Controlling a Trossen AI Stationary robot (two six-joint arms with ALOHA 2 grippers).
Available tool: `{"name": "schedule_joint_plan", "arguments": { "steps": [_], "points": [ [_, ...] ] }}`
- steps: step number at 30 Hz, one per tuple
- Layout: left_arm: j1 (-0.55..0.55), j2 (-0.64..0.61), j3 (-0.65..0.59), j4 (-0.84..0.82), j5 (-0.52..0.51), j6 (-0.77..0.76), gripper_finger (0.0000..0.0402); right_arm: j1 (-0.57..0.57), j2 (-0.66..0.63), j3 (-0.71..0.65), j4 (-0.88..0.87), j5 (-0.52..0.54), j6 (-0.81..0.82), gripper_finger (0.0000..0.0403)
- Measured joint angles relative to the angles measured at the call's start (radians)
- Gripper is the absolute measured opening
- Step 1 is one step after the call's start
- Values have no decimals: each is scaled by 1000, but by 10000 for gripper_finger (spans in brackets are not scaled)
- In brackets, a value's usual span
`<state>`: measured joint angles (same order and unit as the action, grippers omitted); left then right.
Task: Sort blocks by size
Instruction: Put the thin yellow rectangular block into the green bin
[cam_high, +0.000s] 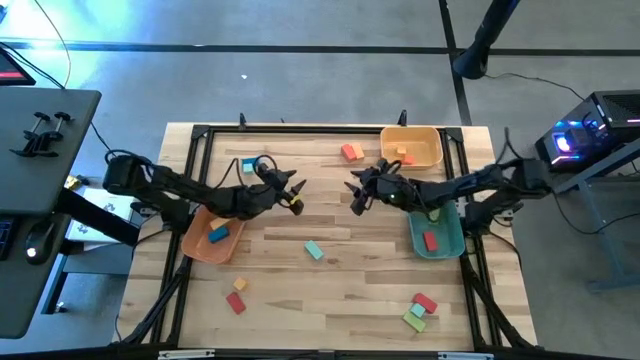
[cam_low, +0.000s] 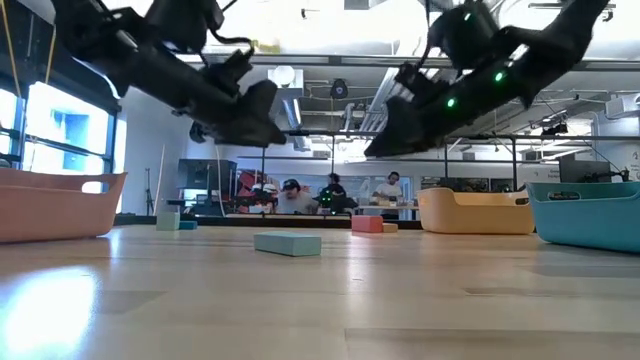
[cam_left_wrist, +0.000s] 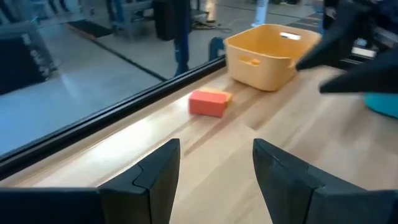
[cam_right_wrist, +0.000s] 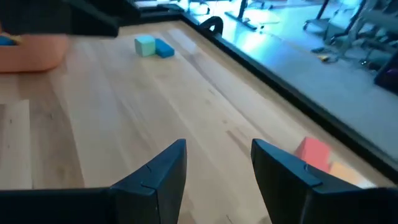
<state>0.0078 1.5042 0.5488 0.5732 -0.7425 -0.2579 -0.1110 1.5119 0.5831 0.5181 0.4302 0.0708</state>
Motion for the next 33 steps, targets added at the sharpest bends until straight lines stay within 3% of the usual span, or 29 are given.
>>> {"name": "schedule_joint_plan", "arguments": {
  "steps": [2,10,16,19,23,26,29,33],
  "points": [
    [22,10,0,2,0,-18,188,-29,39,0,28,-47,4,177],
    [107,23,0,9,-1,-20,188,-152,141,0,131,-43,68,177],
    [154,23,0,34,-8,51,188,-200,143,40,148,60,29,177],
    [177,23,0,79,-10,112,188,-234,143,127,11,32,-1,177],
    [205,23,0,155,-10,208,188,-289,144,327,-366,-50,4,177],
    [222,19,0,216,-10,267,188,-319,144,466,-603,-50,-2,177],
    [230,16,1,268,-11,319,188,-343,144,544,-734,-42,3,177],
    [232,15,14,271,-9,338,188,-375,145,544,-767,-67,28,177]
  ]
}}
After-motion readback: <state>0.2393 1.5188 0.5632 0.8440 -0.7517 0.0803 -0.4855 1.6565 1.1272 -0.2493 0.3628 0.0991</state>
